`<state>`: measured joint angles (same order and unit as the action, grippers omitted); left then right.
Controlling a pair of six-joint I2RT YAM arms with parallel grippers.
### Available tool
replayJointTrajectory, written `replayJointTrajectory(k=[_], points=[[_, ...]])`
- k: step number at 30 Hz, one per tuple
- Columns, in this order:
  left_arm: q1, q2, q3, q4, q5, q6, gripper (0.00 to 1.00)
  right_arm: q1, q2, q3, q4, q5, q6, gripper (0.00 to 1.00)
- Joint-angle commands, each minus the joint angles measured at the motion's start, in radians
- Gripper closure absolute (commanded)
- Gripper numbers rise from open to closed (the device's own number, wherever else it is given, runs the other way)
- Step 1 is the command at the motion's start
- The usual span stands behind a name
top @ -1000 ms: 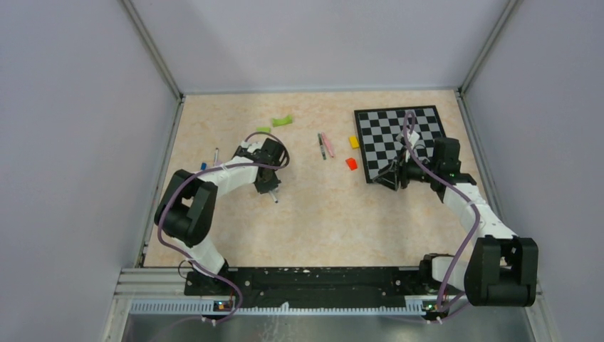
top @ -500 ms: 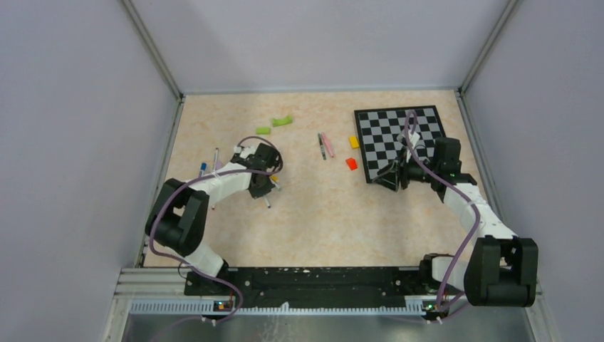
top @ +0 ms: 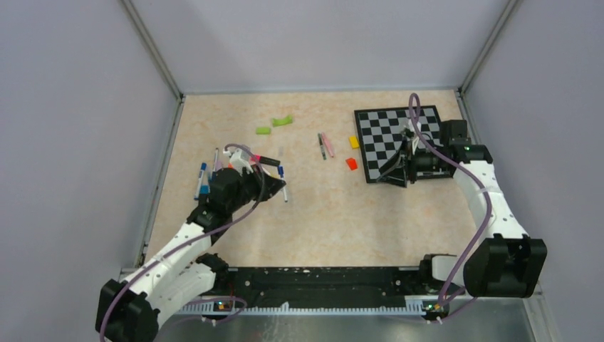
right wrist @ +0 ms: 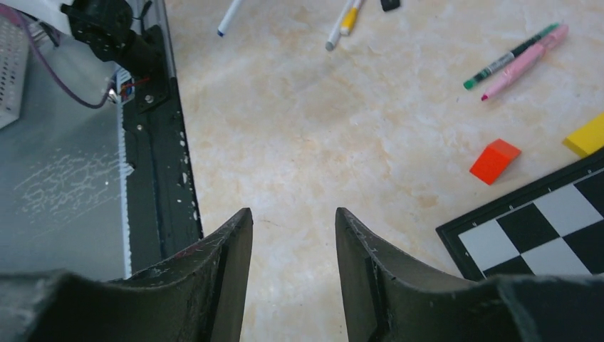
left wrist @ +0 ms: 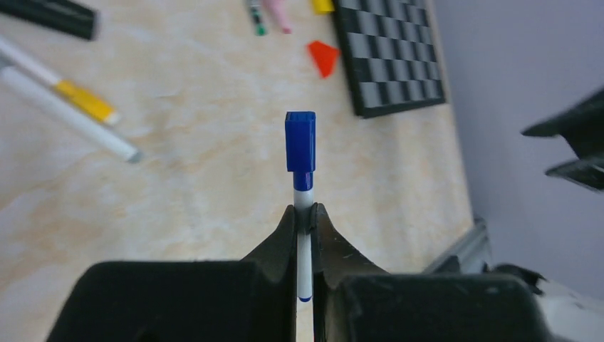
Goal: Open the pen caps
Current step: Pick up the pen from the center of the board.
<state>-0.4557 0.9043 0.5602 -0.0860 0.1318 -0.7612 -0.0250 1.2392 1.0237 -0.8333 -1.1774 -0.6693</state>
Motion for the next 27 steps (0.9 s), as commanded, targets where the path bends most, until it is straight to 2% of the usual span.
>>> replayJointTrajectory(k=[1, 3, 7, 12, 15, 20, 27], points=[[-0.019, -0.075, -0.127, 0.578, 0.311, -0.068, 1.0, -0.006, -0.021, 0.111, -0.298, -0.119, -0.185, 0.54], [-0.046, -0.063, -0.12, 0.661, 0.331, -0.075, 1.0, -0.007, -0.046, 0.105, -0.271, -0.151, -0.14, 0.49], [-0.116, -0.039, -0.098, 0.756, 0.285, -0.089, 1.0, 0.019, -0.1, 0.036, -0.011, -0.153, 0.191, 0.48], [-0.261, 0.035, -0.033, 0.826, 0.153, -0.052, 1.0, 0.042, -0.109, 0.021, 0.081, -0.215, 0.309, 0.45], [-0.359, 0.092, 0.005, 0.886, 0.058, -0.021, 1.0, 0.069, -0.102, 0.012, 0.194, -0.254, 0.435, 0.44], [-0.482, 0.176, 0.059, 0.965, -0.113, 0.048, 1.0, 0.124, -0.074, 0.066, 0.216, -0.279, 0.481, 0.42], [-0.558, 0.3, 0.087, 1.111, -0.199, 0.069, 1.0, 0.18, -0.083, 0.052, 0.286, -0.302, 0.555, 0.41]])
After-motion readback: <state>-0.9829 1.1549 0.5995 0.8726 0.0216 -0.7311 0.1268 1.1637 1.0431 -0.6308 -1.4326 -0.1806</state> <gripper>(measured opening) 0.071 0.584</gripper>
